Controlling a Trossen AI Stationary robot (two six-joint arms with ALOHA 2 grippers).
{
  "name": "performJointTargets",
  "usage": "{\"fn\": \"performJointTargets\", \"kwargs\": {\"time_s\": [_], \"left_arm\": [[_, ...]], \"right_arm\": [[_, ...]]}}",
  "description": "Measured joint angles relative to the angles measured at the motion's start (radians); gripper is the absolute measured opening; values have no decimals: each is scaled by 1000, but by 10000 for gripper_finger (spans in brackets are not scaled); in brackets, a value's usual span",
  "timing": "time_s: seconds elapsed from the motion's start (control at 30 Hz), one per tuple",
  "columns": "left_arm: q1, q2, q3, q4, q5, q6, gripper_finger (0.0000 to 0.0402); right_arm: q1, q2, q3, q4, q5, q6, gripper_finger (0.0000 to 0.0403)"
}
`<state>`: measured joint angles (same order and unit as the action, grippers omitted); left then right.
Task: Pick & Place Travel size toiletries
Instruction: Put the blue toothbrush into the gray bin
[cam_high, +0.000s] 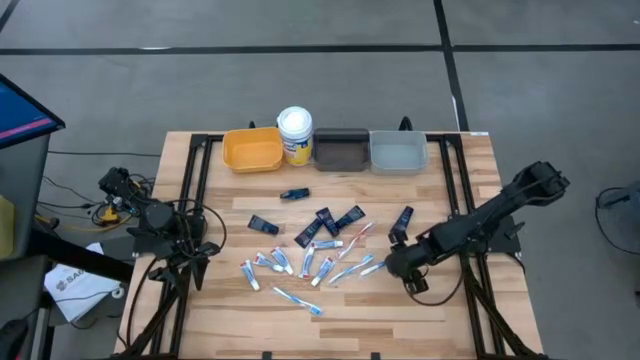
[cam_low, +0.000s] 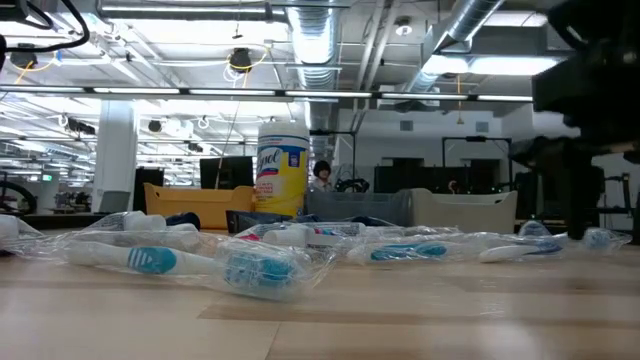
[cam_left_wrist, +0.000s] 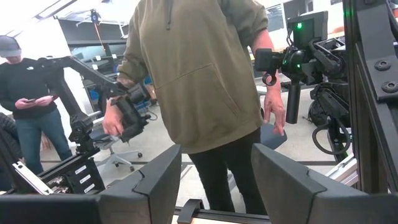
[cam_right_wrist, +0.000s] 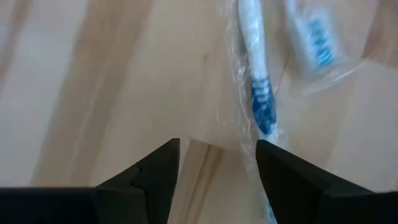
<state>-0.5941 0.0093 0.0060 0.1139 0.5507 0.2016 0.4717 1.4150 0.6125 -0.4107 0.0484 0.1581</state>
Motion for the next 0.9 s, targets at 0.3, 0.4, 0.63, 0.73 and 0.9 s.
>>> {"fn": "performJointTargets", "kwargs": {"time_s": [0.3,0.4,0.63,0.73,0.9], "left_arm": [[0,0,0,0,0,0,191],[0,0,0,0,0,0,191],[0,7,0,-1,-2,0,191],[0,6,0,1,-4,0,191],[0,6,0,1,-5,0,191]], "right_arm": [[-1,88,11,4,1,49,193],[-1,66,26,-5,-3,49,186],[-7,-61,77,-11,9,7,183],[-26,-78,80,-38,57,-9,185],[-76,-19,78,-133,61,-12,183]]}}
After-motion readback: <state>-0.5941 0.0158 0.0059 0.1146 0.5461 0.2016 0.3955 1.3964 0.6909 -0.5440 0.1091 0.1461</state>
